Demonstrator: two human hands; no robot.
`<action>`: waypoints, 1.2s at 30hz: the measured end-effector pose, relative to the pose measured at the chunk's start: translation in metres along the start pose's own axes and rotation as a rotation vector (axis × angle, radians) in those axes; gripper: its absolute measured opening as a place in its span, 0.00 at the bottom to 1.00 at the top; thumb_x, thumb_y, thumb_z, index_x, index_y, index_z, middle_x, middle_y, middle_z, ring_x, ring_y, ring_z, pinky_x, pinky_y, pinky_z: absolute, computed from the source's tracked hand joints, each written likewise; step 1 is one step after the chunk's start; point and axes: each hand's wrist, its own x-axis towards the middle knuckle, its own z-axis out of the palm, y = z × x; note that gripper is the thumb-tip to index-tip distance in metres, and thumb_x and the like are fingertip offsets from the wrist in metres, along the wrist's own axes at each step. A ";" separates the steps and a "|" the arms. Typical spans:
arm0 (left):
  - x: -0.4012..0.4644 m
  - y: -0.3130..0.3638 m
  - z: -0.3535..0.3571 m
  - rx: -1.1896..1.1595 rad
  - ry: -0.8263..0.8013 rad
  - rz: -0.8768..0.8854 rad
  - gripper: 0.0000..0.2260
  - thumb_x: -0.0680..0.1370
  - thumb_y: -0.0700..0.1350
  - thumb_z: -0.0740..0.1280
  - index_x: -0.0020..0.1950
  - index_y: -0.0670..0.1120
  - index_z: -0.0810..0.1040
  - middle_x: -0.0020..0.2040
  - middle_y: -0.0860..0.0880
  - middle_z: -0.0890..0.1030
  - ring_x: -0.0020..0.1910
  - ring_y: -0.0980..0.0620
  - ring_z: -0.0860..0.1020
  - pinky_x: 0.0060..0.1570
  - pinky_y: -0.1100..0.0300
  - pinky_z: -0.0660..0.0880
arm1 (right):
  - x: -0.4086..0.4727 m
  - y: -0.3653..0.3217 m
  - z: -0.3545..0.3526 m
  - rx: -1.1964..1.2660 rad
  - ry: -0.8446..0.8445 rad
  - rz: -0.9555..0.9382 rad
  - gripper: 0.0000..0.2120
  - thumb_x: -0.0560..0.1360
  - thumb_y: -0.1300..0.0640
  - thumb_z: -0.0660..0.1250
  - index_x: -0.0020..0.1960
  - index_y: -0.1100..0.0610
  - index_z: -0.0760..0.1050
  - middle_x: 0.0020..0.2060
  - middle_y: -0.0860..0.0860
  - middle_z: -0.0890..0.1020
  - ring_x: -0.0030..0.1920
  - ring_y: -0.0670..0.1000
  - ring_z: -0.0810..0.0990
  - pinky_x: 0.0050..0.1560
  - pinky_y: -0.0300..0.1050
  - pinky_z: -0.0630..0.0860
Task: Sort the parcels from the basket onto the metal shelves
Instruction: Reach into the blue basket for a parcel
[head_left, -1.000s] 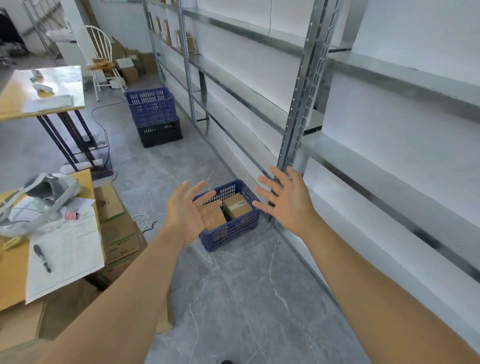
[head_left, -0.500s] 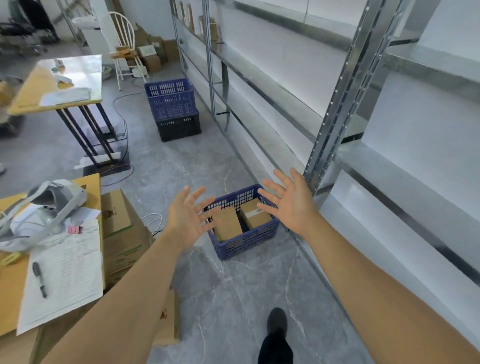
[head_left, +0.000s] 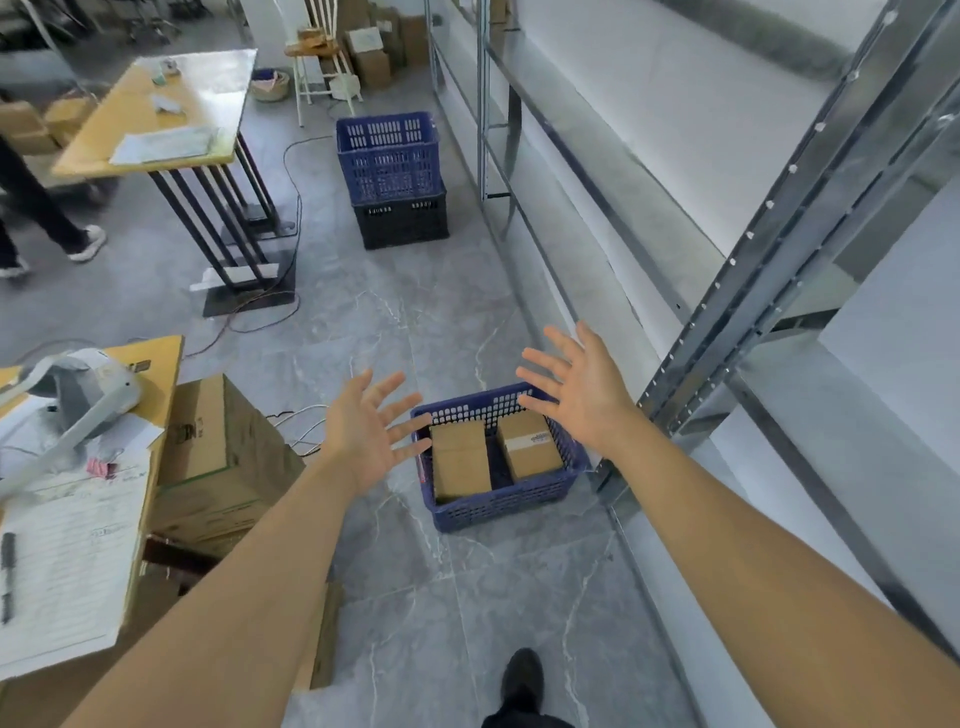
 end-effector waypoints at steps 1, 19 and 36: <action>0.007 0.001 0.006 -0.005 0.002 -0.003 0.25 0.84 0.61 0.56 0.75 0.50 0.76 0.71 0.42 0.79 0.69 0.36 0.78 0.70 0.35 0.72 | 0.010 -0.005 -0.003 -0.006 -0.007 0.009 0.29 0.85 0.38 0.50 0.81 0.48 0.62 0.76 0.57 0.74 0.73 0.60 0.74 0.73 0.65 0.71; 0.157 0.028 0.006 -0.018 0.047 -0.116 0.26 0.84 0.61 0.55 0.78 0.49 0.73 0.73 0.41 0.77 0.70 0.35 0.76 0.71 0.36 0.72 | 0.170 -0.013 0.005 -0.044 0.020 0.128 0.30 0.84 0.36 0.50 0.81 0.47 0.62 0.77 0.57 0.72 0.74 0.61 0.73 0.74 0.66 0.69; 0.351 -0.044 -0.051 0.113 0.239 -0.206 0.22 0.85 0.59 0.55 0.75 0.52 0.74 0.75 0.46 0.75 0.73 0.43 0.74 0.74 0.41 0.68 | 0.382 0.110 -0.046 -0.209 0.035 0.316 0.27 0.85 0.39 0.49 0.81 0.47 0.64 0.79 0.55 0.68 0.78 0.57 0.67 0.73 0.61 0.67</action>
